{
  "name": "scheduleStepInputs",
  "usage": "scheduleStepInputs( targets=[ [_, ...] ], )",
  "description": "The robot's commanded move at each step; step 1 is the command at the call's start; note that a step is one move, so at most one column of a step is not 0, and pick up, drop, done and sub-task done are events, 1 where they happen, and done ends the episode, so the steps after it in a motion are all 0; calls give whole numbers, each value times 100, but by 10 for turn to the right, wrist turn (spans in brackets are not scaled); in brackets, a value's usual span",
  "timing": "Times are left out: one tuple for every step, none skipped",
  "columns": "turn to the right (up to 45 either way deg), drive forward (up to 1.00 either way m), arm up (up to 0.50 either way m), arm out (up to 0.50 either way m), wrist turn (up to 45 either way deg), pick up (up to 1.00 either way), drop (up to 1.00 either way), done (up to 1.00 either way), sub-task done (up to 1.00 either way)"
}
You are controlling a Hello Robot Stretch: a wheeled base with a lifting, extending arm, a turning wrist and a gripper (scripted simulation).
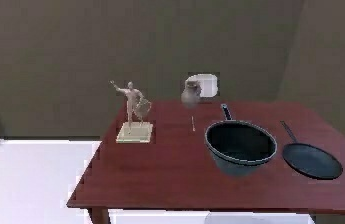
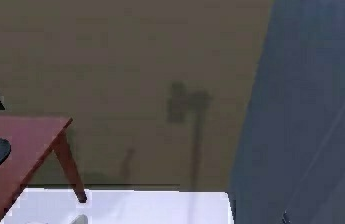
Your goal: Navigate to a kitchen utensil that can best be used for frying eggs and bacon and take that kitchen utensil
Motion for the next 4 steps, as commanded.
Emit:
scheduleStepInputs(
  targets=[
    [450, 0, 0, 0, 0, 0, 0, 0, 0],
    [450, 0, 0, 0, 0, 0, 0, 0, 0],
    [90, 0, 0, 0, 0, 0, 0, 0, 0],
    [0, 20, 0, 0, 0, 0, 0, 0, 0]
  ],
)
